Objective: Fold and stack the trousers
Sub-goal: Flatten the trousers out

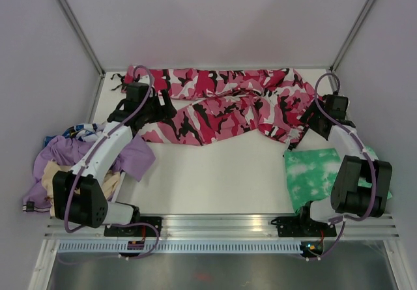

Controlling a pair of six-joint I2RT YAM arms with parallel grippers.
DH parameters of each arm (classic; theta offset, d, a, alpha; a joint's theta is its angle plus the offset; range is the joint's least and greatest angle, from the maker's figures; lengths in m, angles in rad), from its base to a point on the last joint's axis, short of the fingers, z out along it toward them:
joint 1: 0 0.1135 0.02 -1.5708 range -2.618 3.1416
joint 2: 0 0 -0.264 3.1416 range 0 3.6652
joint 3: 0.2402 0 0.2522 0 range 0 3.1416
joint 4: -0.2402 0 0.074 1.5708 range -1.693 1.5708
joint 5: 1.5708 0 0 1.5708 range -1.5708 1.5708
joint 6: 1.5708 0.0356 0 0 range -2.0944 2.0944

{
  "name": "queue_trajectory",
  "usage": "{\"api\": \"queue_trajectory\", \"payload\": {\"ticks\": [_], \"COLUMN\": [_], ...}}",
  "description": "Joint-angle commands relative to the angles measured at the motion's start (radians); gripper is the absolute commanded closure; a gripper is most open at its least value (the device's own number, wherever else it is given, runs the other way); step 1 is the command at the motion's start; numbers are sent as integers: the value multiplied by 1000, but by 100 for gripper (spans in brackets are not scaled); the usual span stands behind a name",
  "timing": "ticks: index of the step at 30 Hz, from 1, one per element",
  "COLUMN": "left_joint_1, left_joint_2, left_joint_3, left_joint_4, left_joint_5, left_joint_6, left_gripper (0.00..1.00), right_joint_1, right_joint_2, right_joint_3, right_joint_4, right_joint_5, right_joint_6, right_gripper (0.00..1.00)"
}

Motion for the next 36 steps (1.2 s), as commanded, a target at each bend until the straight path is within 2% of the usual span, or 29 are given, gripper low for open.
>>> {"api": "queue_trajectory", "payload": {"ticks": [1, 4, 8, 12, 14, 16, 20, 21, 25, 26, 31, 34, 36], "left_joint_1": [-15, -28, -36, -38, -45, -67, -93, -96, -98, -96, -96, -98, -96], "left_joint_2": [-20, -20, -46, -50, -47, -21, 74, 92, 179, 189, 193, 196, 198], "left_joint_3": [1, 10, -33, -100, -140, -165, -148, -144, -142, -142, -165, -165, -168], "left_joint_4": [-8, -79, -181, -141, -60, 10, 44, 48, 67, 69, 87, 81, 80], "left_joint_5": [-24, -47, -154, -91, -56, -60, -110, -116, -128, -130, -136, -139, -140], "left_joint_6": [79, 94, 111, 36, -10, -52, -61, -59, -79, -90, -102, -95, -89], "left_gripper": [10, 10, 10, 10, 11, 11, 11, 11, 10, 10, 10, 10, 10], "right_joint_1": [1, 1, 1, 1, 1, 1, 1, 1, -1, -2, -12, -18, -29], "right_joint_2": [79, 95, 89, 154, 203, 222, 253, 262, 305, 323, 359, 350, 340], "right_joint_3": [11, 7, -4, 8, 22, 19, 10, 13, 21, 24, 68, 90, 107], "right_joint_4": [92, 105, 144, 168, 162, 167, 193, 196, 251, 251, 297, 297, 279], "right_joint_5": [-43, -31, -25, -24, -13, 39, 75, 75, 65, 62, 18, 35, 62], "right_joint_6": [27, 30, 34, 44, 52, 57, 49, 41, 24, 23, 24, 9, -6], "right_gripper": [19, 19, 18, 18, 19, 21, 29, 34, 46, 54, 77, 97, 100]}}
